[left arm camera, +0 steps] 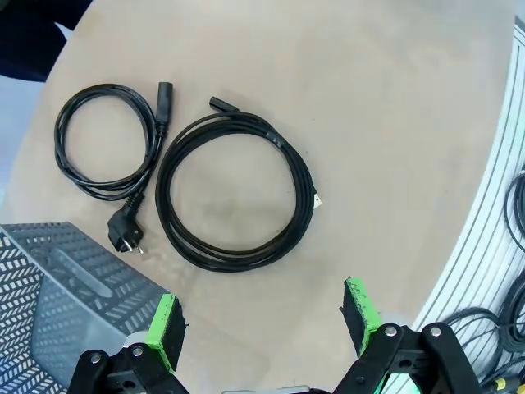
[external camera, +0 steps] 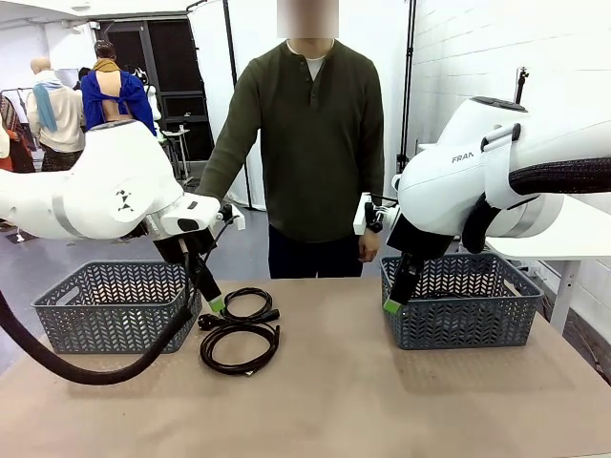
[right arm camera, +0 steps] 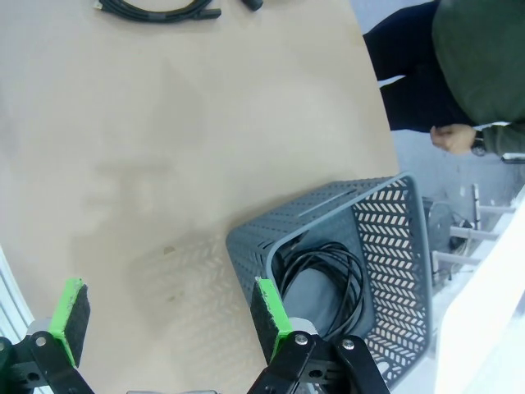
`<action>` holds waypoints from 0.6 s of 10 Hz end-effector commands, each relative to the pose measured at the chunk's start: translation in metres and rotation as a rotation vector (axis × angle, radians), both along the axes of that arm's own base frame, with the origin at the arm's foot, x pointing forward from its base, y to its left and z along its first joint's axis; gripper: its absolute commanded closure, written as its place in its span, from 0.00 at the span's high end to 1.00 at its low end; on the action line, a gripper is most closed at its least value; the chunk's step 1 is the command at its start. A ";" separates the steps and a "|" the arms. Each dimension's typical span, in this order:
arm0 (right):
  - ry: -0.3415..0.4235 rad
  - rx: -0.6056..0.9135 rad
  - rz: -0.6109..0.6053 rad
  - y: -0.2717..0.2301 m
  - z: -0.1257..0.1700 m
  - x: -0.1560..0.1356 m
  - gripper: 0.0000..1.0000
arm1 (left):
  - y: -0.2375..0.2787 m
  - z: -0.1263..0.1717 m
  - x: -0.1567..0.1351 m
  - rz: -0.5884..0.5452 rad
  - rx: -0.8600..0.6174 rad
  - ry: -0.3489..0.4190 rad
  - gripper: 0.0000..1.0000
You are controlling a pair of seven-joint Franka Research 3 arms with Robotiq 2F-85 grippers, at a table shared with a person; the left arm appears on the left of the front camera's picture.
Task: Organize the cables according to human instructions.
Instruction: Pick up a bundle of cables and place it in the basket indicated by the human.
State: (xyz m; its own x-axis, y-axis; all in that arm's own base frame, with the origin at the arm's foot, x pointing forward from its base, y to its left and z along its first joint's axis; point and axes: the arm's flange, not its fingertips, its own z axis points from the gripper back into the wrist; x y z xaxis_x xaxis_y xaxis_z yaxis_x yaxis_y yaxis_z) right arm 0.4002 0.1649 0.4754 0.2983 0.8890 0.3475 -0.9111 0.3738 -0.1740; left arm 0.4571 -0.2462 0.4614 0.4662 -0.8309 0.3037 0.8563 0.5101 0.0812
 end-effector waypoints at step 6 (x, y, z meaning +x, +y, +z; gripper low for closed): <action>-0.007 -0.006 -0.012 0.000 0.000 0.000 1.00 | -0.001 -0.003 0.005 0.006 0.001 0.006 1.00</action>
